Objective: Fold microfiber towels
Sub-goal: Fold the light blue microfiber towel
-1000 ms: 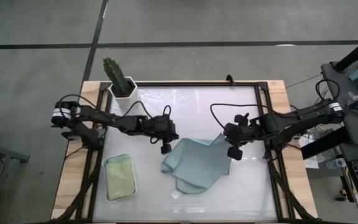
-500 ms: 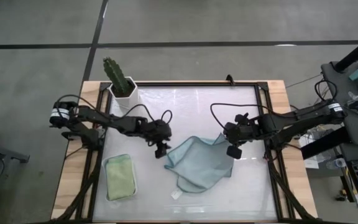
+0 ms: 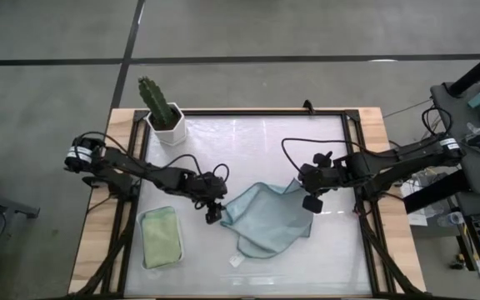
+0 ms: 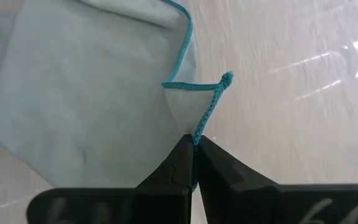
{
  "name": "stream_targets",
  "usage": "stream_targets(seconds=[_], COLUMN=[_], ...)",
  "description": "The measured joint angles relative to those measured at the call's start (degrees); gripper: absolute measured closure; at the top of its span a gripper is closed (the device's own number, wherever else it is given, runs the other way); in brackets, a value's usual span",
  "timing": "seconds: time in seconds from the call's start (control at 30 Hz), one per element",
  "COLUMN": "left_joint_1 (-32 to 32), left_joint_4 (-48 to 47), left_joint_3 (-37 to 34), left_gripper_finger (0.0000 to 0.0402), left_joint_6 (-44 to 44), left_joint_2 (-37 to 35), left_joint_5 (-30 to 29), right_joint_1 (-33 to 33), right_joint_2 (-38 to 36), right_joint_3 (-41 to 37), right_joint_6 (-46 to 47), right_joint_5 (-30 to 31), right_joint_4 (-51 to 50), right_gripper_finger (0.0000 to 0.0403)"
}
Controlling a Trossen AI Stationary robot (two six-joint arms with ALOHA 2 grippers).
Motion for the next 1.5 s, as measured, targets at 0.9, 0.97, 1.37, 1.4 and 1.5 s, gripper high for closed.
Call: stream_targets(seconds=[0.9, 0.97, 1.37, 1.4, 1.5], left_joint_1=[-1.06, -1.15, -1.25, -1.25, -1.27], left_joint_4=[3.44, 3.50, 3.66, 3.74, 4.22], left_joint_3=[0.69, 0.69, 0.67, 0.69, 0.67], left_gripper_finger=[0.0396, 0.0400, 0.0401, 0.0401, 0.0401], left_joint_6=[2.00, 2.92, 9.67, 10.69, 13.52], left_joint_2=[6.10, 5.04, -9.42, -11.49, -17.80], left_joint_5=[1.31, 1.33, -1.58, -1.64, -1.71], right_joint_1=[0.00, 0.00, 0.77, 1.14, 2.34], right_joint_2=[0.00, 0.00, -1.40, -1.78, -3.14], right_joint_3=[-0.02, -0.02, 1.86, 2.53, 5.00], right_joint_6=[-0.57, -0.57, -2.04, -2.73, -3.73], right_joint_5=[-0.02, -0.02, -0.06, -0.22, -0.53], right_joint_4=[0.89, 0.93, 1.24, 1.20, 1.22], right_gripper_finger=[0.0394, 0.0394, 0.0394, 0.0394, 0.0394])
